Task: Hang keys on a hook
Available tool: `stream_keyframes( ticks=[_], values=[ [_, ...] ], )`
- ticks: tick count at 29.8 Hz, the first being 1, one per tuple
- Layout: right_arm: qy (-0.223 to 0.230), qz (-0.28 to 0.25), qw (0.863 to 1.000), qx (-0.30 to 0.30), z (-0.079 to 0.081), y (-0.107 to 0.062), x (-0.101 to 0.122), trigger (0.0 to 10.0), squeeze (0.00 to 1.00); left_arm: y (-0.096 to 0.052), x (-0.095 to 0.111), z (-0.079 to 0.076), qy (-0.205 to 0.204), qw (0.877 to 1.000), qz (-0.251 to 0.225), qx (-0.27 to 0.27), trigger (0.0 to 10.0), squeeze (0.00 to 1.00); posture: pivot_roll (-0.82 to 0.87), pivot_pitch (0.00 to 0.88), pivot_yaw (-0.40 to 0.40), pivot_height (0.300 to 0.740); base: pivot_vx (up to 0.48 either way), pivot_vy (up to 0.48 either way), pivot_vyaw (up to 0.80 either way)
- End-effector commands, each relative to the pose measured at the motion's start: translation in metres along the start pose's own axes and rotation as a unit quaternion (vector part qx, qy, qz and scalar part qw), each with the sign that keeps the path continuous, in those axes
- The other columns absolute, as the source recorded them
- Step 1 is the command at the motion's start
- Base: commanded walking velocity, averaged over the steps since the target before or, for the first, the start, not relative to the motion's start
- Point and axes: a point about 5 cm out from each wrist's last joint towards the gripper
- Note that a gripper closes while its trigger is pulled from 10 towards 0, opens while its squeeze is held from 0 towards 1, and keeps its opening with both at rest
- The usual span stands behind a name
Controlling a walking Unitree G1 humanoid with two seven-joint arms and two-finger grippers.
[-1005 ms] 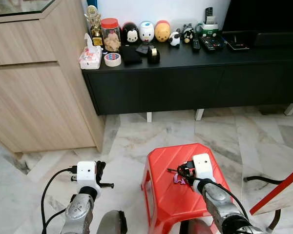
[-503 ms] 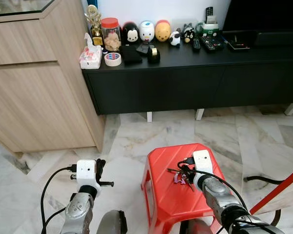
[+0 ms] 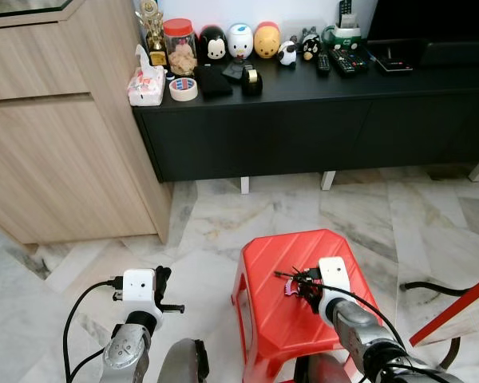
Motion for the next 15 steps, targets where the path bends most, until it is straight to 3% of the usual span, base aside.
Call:
stream_keyframes(
  ticks=[1, 9, 10, 11, 15],
  values=[
    [0.010, 0.023, 1.000, -0.011, -0.004, -0.001, -0.012, 10.0, 0.00, -0.003, -0.003, 0.000, 0.010, 1.000, 0.007, -0.008, 10.0, 0.00, 0.07, 0.127, 0.011, 0.613, 0.000, 0.000, 0.00],
    [0.011, 0.043, 0.999, -0.016, -0.006, -0.003, -0.025, 10.0, 0.00, -0.004, -0.003, -0.001, 0.012, 1.000, 0.010, -0.011, 10.0, 0.00, 0.07, 0.129, 0.012, 0.613, 0.000, 0.000, 0.00],
    [0.013, 0.044, 0.999, -0.013, -0.005, -0.003, -0.026, 1.9, 0.00, -0.004, -0.004, -0.001, 0.013, 1.000, 0.011, -0.012, 10.0, 0.00, 0.07, 0.127, 0.014, 0.613, 0.000, 0.000, 0.00],
    [0.015, 0.044, 0.999, -0.010, -0.004, -0.003, -0.027, 0.0, 0.00, -0.004, -0.004, 0.000, 0.013, 1.000, 0.012, -0.012, 10.0, 0.00, 0.07, 0.127, 0.014, 0.613, 0.000, 0.000, 0.00],
    [0.013, 0.045, 0.999, 0.001, 0.001, -0.002, -0.028, 0.0, 0.00, -0.004, -0.004, 0.000, 0.018, 1.000, 0.014, -0.015, 10.0, 0.00, 0.07, 0.124, 0.014, 0.613, 0.000, 0.000, 0.00]
  ],
)
Point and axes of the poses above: a point about 5 cm out from each wrist's last joint towards the gripper, its own y axis pointing out of the wrist towards the gripper, its own x axis along the axis of the wrist's last joint, z = x × y, and after that the axes turned 14 degrees about y, right-handed
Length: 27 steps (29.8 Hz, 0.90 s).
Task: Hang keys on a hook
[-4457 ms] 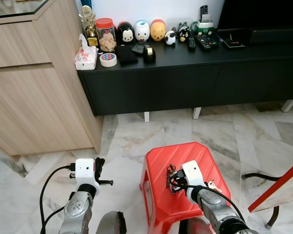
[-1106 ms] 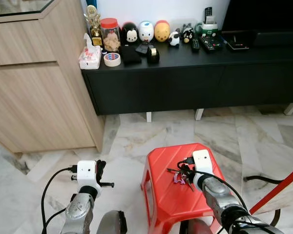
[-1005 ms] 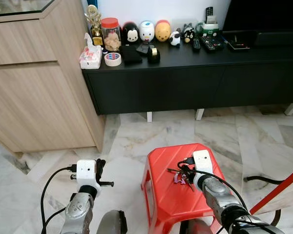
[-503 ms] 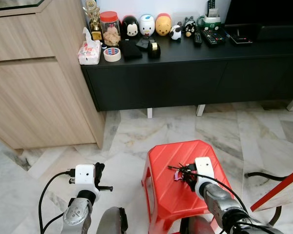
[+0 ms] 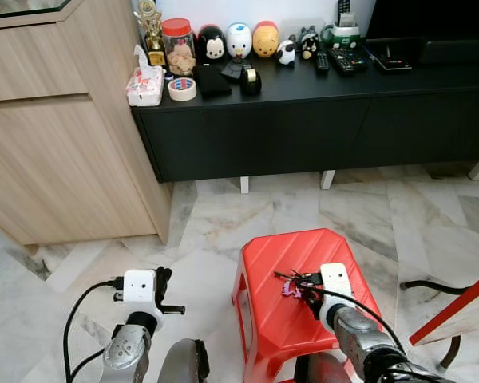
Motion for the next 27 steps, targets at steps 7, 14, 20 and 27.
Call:
stream_keyframes(
  ticks=[7, 14, 20, 27],
  values=[
    [0.005, 0.045, 0.999, 0.001, 0.001, -0.002, -0.027, 0.0, 0.00, -0.001, -0.004, 0.000, 0.019, 1.000, 0.013, -0.012, 10.0, 0.00, 0.07, 0.118, 0.013, 0.613, 0.000, 0.000, 0.00],
    [0.007, 0.044, 0.999, 0.006, 0.004, -0.002, -0.028, 0.0, 0.00, 0.001, -0.004, 0.001, 0.020, 1.000, 0.015, -0.011, 10.0, 0.00, 0.07, 0.110, 0.012, 0.613, 0.000, 0.000, 0.00],
    [0.018, -0.003, 1.000, 0.022, 0.012, 0.000, -0.014, 0.0, 0.00, 0.003, -0.003, 0.002, 0.021, 1.000, 0.016, -0.009, 10.0, 0.00, 0.06, 0.102, 0.010, 0.613, 0.000, 0.000, 0.00],
    [0.021, -0.026, 0.999, 0.038, 0.020, 0.000, -0.008, 0.0, 0.00, 0.005, -0.004, 0.002, 0.018, 1.000, 0.019, -0.007, 10.0, 0.00, 0.05, 0.095, 0.009, 0.613, 0.000, 0.000, 0.00]
  ],
)
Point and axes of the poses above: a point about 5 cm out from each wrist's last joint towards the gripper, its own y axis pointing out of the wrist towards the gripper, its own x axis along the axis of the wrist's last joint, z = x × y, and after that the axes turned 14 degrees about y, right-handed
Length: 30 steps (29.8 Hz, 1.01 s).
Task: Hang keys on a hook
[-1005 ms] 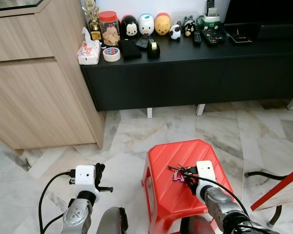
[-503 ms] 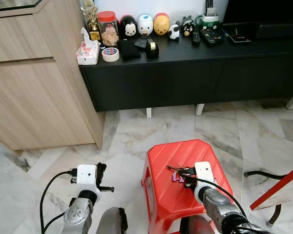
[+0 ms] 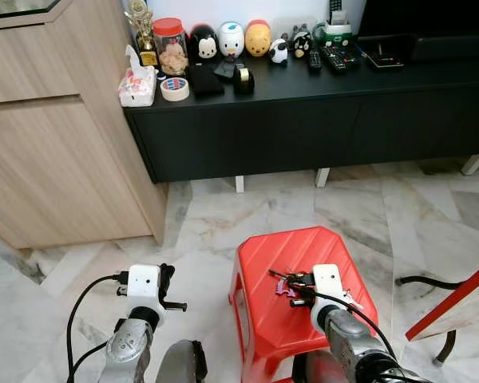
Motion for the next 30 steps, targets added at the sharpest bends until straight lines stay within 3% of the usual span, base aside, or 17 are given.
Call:
stream_keyframes(
  ticks=[1, 6, 8, 16, 21, 22, 23, 24, 25, 26, 30],
  values=[
    [0.007, 0.001, 1.000, 0.004, 0.001, -0.001, -0.005, 0.0, 0.00, -0.002, -0.005, 0.003, 0.002, 1.000, 0.009, 0.004, 10.0, 0.00, 0.05, 0.094, 0.007, 0.613, 0.000, 0.000, 0.00],
    [0.020, -0.017, 1.000, 0.001, -0.003, -0.003, -0.005, 0.0, 0.00, -0.001, -0.005, 0.003, 0.002, 1.000, 0.010, 0.005, 10.0, 0.00, 0.05, 0.090, 0.004, 0.613, 0.000, 0.000, 0.00],
    [0.033, -0.055, 0.998, 0.014, -0.003, -0.004, 0.003, 0.0, 0.00, 0.000, -0.005, 0.003, 0.002, 1.000, 0.011, 0.006, 10.0, 0.00, 0.04, 0.086, 0.002, 0.613, 0.000, 0.000, 0.00],
    [0.044, -0.122, 0.991, 0.038, -0.005, -0.010, 0.011, 0.0, 0.00, 0.001, -0.006, 0.003, 0.002, 1.000, 0.013, 0.007, 10.0, 0.00, 0.03, 0.079, 0.000, 0.613, 0.000, 0.000, 0.00],
    [0.032, -0.117, 0.992, 0.040, -0.006, -0.012, 0.003, 0.0, 0.00, 0.002, -0.006, 0.002, 0.001, 1.000, 0.013, 0.005, 10.0, 0.00, 0.02, 0.077, 0.000, 0.613, 0.000, 0.000, 0.00],
    [0.029, -0.109, 0.993, 0.035, -0.007, -0.012, 0.000, 0.7, 0.00, 0.002, -0.005, 0.001, 0.001, 1.000, 0.012, 0.004, 10.0, 0.00, 0.02, 0.075, -0.001, 0.613, 0.000, 0.000, 0.00],
    [0.023, -0.096, 0.995, 0.026, -0.009, -0.012, -0.003, 8.4, 0.00, 0.003, -0.005, 0.001, 0.000, 1.000, 0.012, 0.004, 10.0, 0.00, 0.02, 0.074, -0.001, 0.613, 0.000, 0.000, 0.00],
    [0.022, -0.087, 0.996, 0.019, -0.011, -0.012, -0.005, 10.0, 0.00, 0.003, -0.005, 0.000, 0.000, 1.000, 0.012, 0.004, 10.0, 0.00, 0.02, 0.074, -0.001, 0.613, 0.000, 0.000, 0.00],
    [0.022, -0.079, 0.997, 0.014, -0.013, -0.012, -0.006, 10.0, 0.00, 0.004, -0.004, 0.000, 0.000, 1.000, 0.012, 0.003, 10.0, 0.00, 0.02, 0.074, -0.003, 0.613, 0.000, 0.000, 0.00],
    [0.023, -0.069, 0.997, 0.009, -0.015, -0.011, -0.008, 10.0, 1.00, 0.004, -0.004, -0.001, -0.001, 1.000, 0.011, 0.003, 10.0, 0.00, 0.02, 0.073, -0.004, 0.613, 0.000, 0.000, 0.00],
    [0.012, -0.057, 0.998, 0.006, -0.017, -0.010, -0.006, 10.0, 1.00, 0.005, -0.004, -0.001, -0.001, 1.000, 0.010, 0.005, 10.0, 0.00, 0.02, 0.073, -0.006, 0.613, 0.000, 0.000, 0.00]
  ],
)
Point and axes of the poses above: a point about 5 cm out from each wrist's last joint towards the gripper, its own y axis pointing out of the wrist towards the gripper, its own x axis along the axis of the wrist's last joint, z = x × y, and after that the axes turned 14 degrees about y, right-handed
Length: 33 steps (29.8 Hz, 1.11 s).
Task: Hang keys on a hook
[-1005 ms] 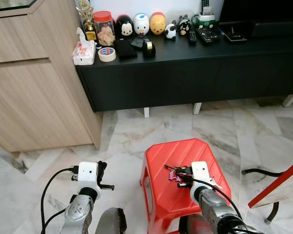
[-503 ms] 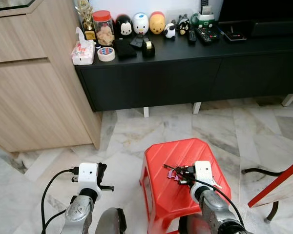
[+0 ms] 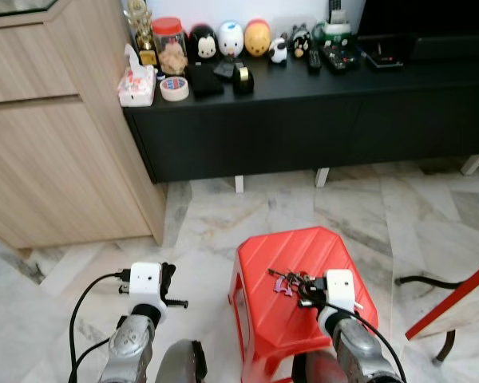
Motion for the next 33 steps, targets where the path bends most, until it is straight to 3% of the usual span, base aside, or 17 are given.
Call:
stream_keyframes(
  ticks=[1, 11, 28, 29, 30, 33],
  values=[
    [-0.011, 0.021, 1.000, 0.000, 0.000, 0.002, -0.001, 10.0, 1.00, -0.001, -0.004, 0.000, 0.001, 1.000, 0.011, 0.002, 10.0, 0.00, 0.02, 0.073, -0.008, 0.613, 0.000, 0.000, 0.00],
    [-0.030, 0.022, 0.999, 0.020, 0.005, 0.009, 0.018, 10.0, 1.00, -0.002, -0.004, 0.002, 0.004, 1.000, 0.008, 0.007, 10.0, 0.00, 0.03, 0.075, -0.008, 0.613, 0.000, 0.000, 0.00],
    [-0.081, 0.068, 0.994, 0.033, -0.002, 0.003, 0.001, 10.0, 0.99, -0.002, -0.003, 0.002, 0.005, 1.000, 0.006, 0.004, 10.0, 0.00, 0.03, 0.076, -0.002, 0.613, 0.000, 0.000, 0.00],
    [-0.082, 0.069, 0.994, 0.032, -0.002, 0.003, 0.000, 10.0, 0.60, -0.002, -0.003, 0.002, 0.005, 1.000, 0.006, 0.004, 10.0, 0.00, 0.03, 0.076, -0.002, 0.613, 0.000, 0.000, 0.00],
    [-0.083, 0.070, 0.994, 0.030, -0.003, 0.003, 0.000, 10.0, 0.00, -0.002, -0.003, 0.002, 0.005, 1.000, 0.006, 0.004, 10.0, 0.00, 0.03, 0.078, -0.002, 0.613, 0.000, 0.000, 0.00],
    [-0.083, 0.075, 0.993, 0.026, -0.005, 0.002, -0.001, 10.0, 0.00, -0.003, -0.004, 0.001, 0.006, 1.000, 0.007, 0.003, 10.0, 0.00, 0.03, 0.078, -0.002, 0.613, 0.000, 0.000, 0.00]
  ],
)
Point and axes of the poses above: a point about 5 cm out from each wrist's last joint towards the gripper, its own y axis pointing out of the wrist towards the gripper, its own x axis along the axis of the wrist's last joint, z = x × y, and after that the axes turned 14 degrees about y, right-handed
